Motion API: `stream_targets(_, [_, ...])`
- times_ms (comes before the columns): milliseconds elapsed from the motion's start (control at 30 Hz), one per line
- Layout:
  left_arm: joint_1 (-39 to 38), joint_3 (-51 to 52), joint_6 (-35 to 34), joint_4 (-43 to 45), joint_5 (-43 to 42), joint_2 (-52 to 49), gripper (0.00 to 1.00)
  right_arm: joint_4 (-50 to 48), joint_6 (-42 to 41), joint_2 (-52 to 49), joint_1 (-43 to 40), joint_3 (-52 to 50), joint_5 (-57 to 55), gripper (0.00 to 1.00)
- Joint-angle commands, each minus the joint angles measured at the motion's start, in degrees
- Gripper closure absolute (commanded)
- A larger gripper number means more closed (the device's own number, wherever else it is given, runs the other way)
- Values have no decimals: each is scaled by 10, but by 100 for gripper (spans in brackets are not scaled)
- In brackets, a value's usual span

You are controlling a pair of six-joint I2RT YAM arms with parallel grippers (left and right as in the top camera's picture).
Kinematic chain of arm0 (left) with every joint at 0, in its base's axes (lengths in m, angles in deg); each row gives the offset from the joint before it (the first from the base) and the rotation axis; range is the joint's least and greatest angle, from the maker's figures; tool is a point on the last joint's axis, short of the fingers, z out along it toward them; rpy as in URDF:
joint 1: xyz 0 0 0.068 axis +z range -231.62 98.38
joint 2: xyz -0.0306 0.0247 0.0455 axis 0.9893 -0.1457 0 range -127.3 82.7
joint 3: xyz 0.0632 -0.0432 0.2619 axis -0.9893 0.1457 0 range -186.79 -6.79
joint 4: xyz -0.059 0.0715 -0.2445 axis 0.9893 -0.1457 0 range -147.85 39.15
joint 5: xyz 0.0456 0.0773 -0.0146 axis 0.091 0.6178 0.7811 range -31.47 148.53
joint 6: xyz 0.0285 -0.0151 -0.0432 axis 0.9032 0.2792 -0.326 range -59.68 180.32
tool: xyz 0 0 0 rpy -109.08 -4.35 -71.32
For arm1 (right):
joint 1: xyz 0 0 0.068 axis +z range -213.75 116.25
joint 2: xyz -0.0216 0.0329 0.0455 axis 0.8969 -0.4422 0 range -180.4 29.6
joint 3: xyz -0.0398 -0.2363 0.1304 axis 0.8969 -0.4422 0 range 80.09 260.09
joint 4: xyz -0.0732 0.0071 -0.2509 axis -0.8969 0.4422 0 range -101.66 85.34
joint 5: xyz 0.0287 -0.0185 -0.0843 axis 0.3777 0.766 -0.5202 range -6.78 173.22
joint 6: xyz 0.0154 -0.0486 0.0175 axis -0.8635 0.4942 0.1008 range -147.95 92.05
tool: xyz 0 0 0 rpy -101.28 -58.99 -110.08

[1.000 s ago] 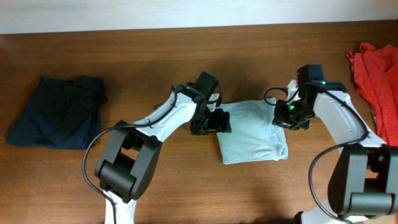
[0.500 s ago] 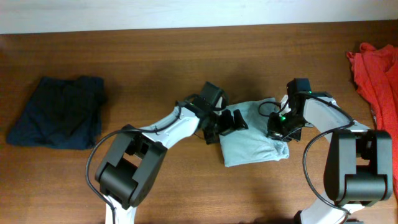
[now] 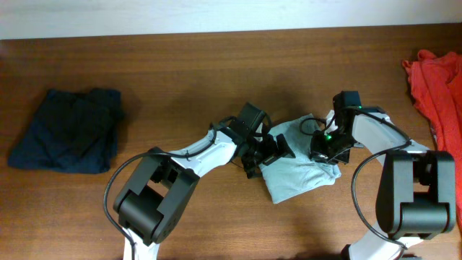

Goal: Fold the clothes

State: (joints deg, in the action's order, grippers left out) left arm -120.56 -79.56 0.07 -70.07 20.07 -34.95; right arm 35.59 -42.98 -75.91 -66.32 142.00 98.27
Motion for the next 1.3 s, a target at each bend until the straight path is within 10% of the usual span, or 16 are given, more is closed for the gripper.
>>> stream_targets(0, [-5, 16, -31, 1, 36, -17, 1, -2, -5, -7, 3, -6, -5, 79])
stream_targets(133, [-5, 18, -31, 11, 68, -17, 9, -6, -5, -7, 3, -6, -5, 79])
stream_targets(600, [-1, 33, 117, 94, 79, -20, 94, -6, -5, -7, 3, -6, -5, 79])
stream_targets(1267, [168, 33, 561, -47, 208, 137, 100, 87, 27, 164, -8, 81, -1, 82])
